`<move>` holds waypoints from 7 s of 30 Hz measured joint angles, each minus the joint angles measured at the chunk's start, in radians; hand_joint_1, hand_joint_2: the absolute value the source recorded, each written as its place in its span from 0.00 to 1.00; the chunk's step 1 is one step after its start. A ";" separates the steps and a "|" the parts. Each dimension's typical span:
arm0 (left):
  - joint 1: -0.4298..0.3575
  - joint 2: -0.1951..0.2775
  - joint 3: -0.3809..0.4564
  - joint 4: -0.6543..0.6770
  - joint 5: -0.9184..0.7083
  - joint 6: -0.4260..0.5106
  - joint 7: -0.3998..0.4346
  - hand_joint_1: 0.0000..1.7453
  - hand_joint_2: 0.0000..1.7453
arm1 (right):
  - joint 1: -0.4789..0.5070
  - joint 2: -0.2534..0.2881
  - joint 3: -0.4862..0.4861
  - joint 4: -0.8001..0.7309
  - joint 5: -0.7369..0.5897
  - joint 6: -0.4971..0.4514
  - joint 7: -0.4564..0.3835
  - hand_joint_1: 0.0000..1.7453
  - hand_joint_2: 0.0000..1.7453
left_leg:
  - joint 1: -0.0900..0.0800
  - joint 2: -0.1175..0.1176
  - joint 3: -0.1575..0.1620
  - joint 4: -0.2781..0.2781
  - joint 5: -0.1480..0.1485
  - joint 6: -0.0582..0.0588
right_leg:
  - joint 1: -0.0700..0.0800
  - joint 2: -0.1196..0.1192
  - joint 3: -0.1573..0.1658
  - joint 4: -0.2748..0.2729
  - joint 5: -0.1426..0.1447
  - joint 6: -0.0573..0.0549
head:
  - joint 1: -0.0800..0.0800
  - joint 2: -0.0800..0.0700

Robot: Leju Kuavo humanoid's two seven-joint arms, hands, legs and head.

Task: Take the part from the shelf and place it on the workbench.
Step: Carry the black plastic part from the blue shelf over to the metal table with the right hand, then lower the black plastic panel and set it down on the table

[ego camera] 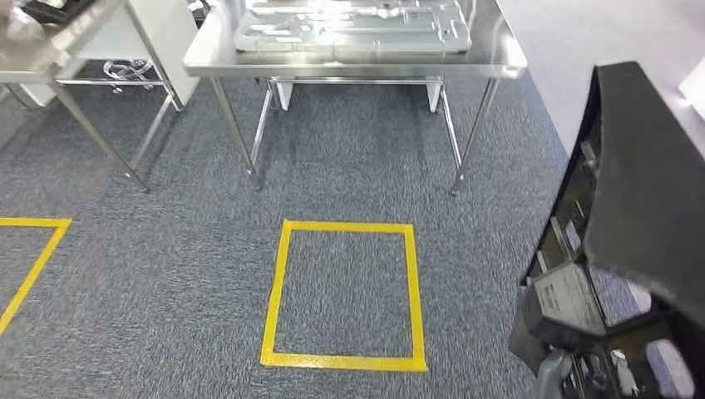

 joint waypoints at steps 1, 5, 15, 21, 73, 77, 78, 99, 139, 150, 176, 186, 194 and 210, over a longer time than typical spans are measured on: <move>-0.001 0.000 0.000 0.000 0.001 0.000 0.001 0.00 0.00 | -0.001 -0.002 0.002 0.000 -0.007 -0.002 0.003 1.00 1.00 | -0.004 0.000 0.012 -0.008 -0.005 0.007 | -0.002 0.004 0.009 0.004 0.006 0.009 | 0.000 0.000; -0.012 -0.002 0.000 0.000 0.002 0.001 0.002 0.00 0.00 | -0.008 -0.012 0.005 -0.004 -0.008 -0.019 0.004 1.00 1.00 | 0.006 0.009 0.116 -0.073 -0.051 0.029 | -0.002 -0.023 -0.113 0.220 0.104 0.035 | 0.001 0.000; -0.010 -0.009 0.002 0.000 0.005 -0.002 0.009 0.00 0.00 | -0.015 -0.030 0.012 -0.004 0.047 -0.085 0.030 1.00 1.00 | 0.023 0.010 0.441 -0.173 -0.248 -0.006 | -0.002 -0.062 -0.350 0.071 0.262 0.041 | 0.001 0.000; -0.040 -0.009 0.002 0.000 0.006 -0.005 0.014 0.00 0.00 | -0.046 -0.043 0.017 -0.021 0.106 -0.166 0.083 1.00 1.00 | 0.027 0.013 0.285 0.151 -0.182 -0.034 | -0.002 -0.045 -0.233 0.046 0.175 -0.009 | -0.008 0.000; -0.017 0.011 0.022 0.004 0.016 -0.005 0.019 0.00 0.00 | -0.159 -0.136 -0.042 0.089 0.137 -0.085 0.226 1.00 1.00 | 0.002 -0.012 0.157 -0.087 -0.044 0.031 | -0.007 -0.042 -0.182 0.130 -0.135 0.040 | -0.002 -0.002; -0.010 0.009 0.025 0.004 0.021 -0.006 0.006 0.00 0.00 | -0.152 -0.134 -0.048 0.101 0.149 -0.082 0.230 1.00 1.00 | 0.004 -0.020 0.184 -0.078 -0.092 0.006 | -0.001 -0.043 -0.276 0.032 0.217 0.023 | -0.003 -0.002; -0.011 0.008 0.025 0.004 0.021 -0.005 0.006 0.00 0.00 | -0.153 -0.132 -0.049 0.101 0.151 -0.082 0.231 1.00 1.00 | 0.004 -0.020 0.189 -0.081 -0.098 0.000 | 0.000 -0.042 -0.270 0.033 0.208 0.014 | -0.006 -0.002; -0.032 0.006 0.026 0.004 0.031 -0.011 0.005 0.00 0.00 | -0.160 -0.121 -0.056 0.099 0.183 -0.068 0.239 1.00 1.00 | 0.012 0.014 0.156 -0.099 -0.046 0.025 | -0.002 -0.044 -0.271 0.231 0.030 0.036 | -0.017 -0.002; -0.056 0.043 -0.102 0.004 -0.142 -0.062 0.044 0.00 0.00 | -0.863 -0.429 0.269 0.640 0.765 0.310 0.716 1.00 1.00 | 0.001 0.014 0.135 -0.068 -0.059 0.003 | -0.005 -0.047 -0.239 0.040 0.185 0.023 | -0.020 -0.002; -0.050 0.046 -0.106 0.004 -0.151 -0.062 0.049 0.00 0.00 | -0.928 -0.393 0.328 0.759 0.752 0.316 0.714 1.00 1.00 | 0.016 0.014 0.043 0.047 -0.039 -0.026 | -0.011 -0.041 -0.206 0.027 0.167 0.004 | -0.024 -0.002; -0.059 0.049 -0.132 0.008 -0.176 -0.096 0.040 0.00 0.00 | -1.229 -0.170 0.491 1.170 0.707 0.344 0.718 0.00 1.00 | 0.017 0.013 0.015 0.183 -0.183 -0.040 | -0.003 -0.047 -0.249 0.011 0.216 -0.017 | -0.027 -0.002; -0.056 0.049 -0.132 0.011 -0.165 -0.114 0.045 0.00 0.00 | -1.230 -0.171 0.492 1.199 0.695 0.318 0.719 0.00 1.00 | 0.026 0.011 0.106 -0.057 -0.041 -0.021 | -0.007 -0.042 -0.255 0.039 0.200 0.029 | -0.028 -0.002; -0.055 0.049 -0.132 0.011 -0.147 -0.126 0.045 0.00 0.00 | -1.203 -0.179 0.474 1.142 0.598 0.284 0.695 0.00 1.00 | 0.019 0.013 0.104 -0.061 -0.031 0.009 | -0.008 -0.044 -0.350 0.277 0.097 0.034 | -0.027 -0.002; -0.050 0.044 -0.096 0.012 -0.087 -0.144 0.046 0.00 0.00 | -1.074 -0.180 0.471 0.650 0.276 0.226 0.646 0.00 1.00 | 0.019 0.014 0.095 0.119 -0.164 -0.043 | -0.001 -0.055 -0.289 0.045 0.233 -0.011 | -0.031 -0.002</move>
